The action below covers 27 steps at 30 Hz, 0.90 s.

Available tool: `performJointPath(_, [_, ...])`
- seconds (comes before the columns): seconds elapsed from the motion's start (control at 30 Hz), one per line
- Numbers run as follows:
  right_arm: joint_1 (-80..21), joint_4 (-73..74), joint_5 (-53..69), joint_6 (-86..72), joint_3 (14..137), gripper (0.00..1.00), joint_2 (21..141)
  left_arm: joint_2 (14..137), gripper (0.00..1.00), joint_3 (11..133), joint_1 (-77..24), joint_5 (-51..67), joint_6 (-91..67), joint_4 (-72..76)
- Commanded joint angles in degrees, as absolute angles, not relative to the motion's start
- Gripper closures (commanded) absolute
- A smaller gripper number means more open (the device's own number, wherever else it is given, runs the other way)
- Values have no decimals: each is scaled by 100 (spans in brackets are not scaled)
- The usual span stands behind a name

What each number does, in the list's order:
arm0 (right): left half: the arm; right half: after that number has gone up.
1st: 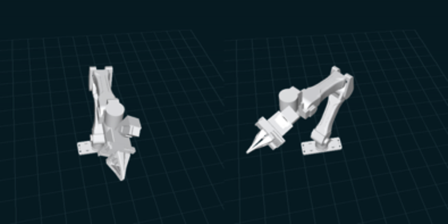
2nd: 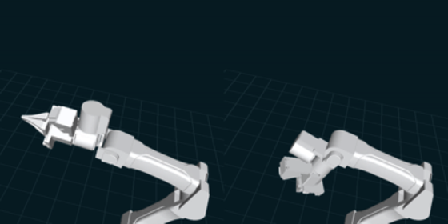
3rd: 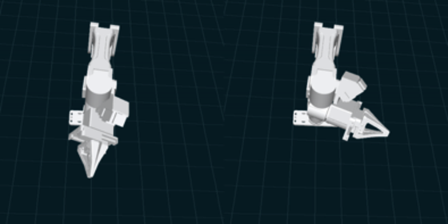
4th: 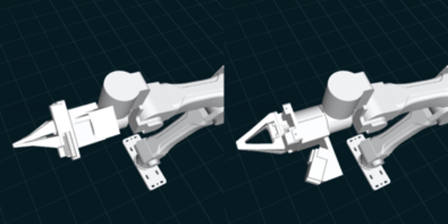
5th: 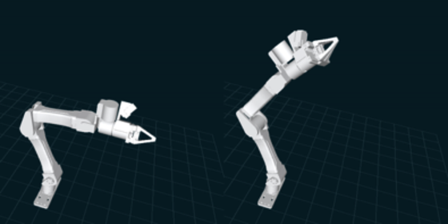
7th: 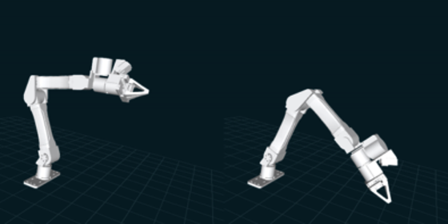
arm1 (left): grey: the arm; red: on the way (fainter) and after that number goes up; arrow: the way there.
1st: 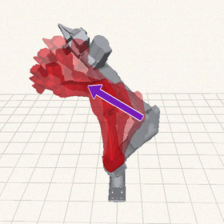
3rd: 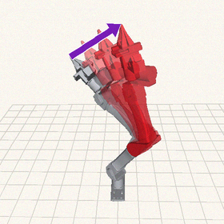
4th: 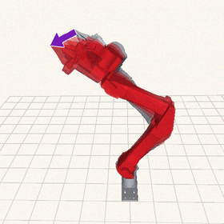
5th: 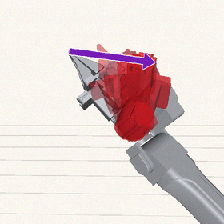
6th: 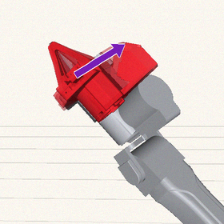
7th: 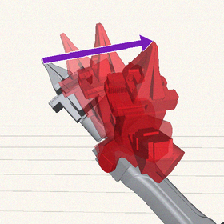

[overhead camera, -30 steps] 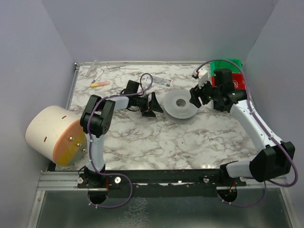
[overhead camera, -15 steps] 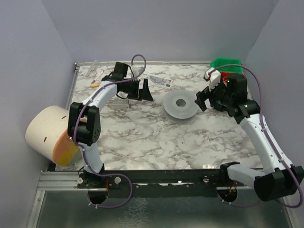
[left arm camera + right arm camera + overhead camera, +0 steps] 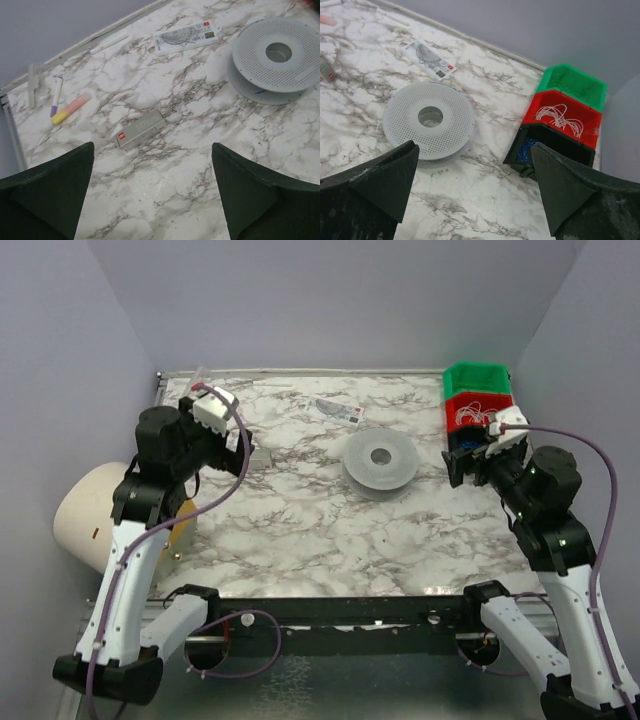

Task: Wrap the cables
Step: Reset both arms

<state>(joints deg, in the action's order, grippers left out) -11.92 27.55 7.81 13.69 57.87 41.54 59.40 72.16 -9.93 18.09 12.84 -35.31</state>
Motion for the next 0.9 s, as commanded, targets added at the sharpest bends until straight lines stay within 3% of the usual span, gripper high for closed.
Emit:
performJointPath(0.0, [-1173, 2819, 354, 1227, 5534, 0, 3525, 5068, 1, 6375, -976, 889, 1657, -3505])
performJointPath(0.3, [-1169, 2709, 346, 1222, 4717, 0, 2698, 3608, 1, 5399, -958, 1020, 1521, -3662])
performJointPath(0.87, [-1166, 2531, -41, 1228, 4089, 0, 2228, 3351, 1, 4633, -751, 1118, 1079, -3274])
